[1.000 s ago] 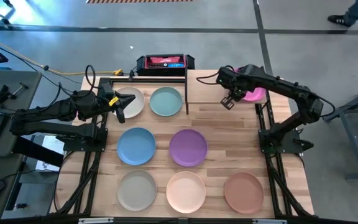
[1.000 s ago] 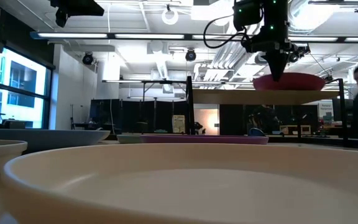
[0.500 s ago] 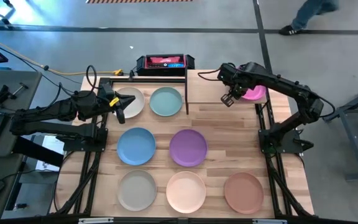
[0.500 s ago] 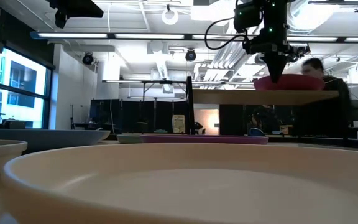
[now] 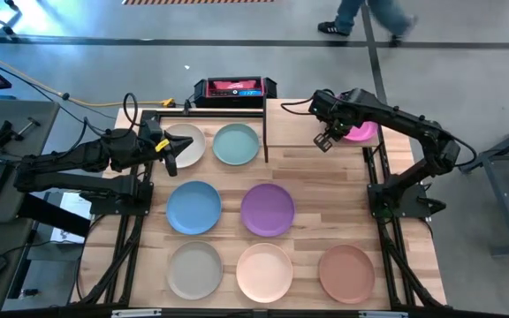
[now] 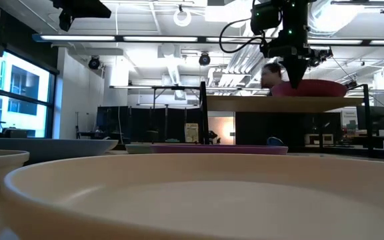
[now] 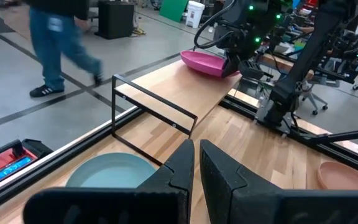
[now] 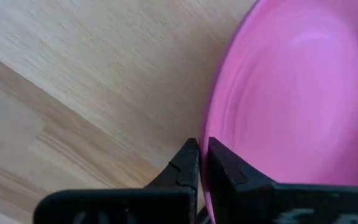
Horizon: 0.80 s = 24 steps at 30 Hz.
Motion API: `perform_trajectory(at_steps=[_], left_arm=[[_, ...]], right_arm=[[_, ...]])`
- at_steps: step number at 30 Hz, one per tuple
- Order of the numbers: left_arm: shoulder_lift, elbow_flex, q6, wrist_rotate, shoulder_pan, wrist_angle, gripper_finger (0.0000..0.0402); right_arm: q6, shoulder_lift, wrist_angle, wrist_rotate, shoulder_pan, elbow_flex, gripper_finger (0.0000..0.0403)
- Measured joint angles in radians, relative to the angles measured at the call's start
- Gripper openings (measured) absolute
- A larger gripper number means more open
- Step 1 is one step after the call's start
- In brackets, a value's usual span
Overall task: Place and stack plates onto a shelf
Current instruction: Put the pink plate on the shelf
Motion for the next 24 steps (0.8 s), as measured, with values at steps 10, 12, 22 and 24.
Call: perform_trajectory(at_steps=[10,12,22,24], left_arm=[[0.0,0.0,0.0,0.0,0.0,0.0,0.0016],[0.0,0.0,0.0,0.0,0.0,0.0,0.0016],[0.0,0.0,-0.001,0.0,0.0,0.0,0.0016],[0.0,0.0,0.0,0.0,0.0,0.0,0.0016]], right_arm=[[0.005,0.0,0.0,0.012,0.0,0.0,0.0001],[-0.008,0.0,0.001,0.013,0.0,0.0,0.0001],[-0.008,0.0,0.044,-0.048,0.0,0.0,0.0001],[-0.002,0.0,0.053,-0.056,0.0,0.0,0.0001]])
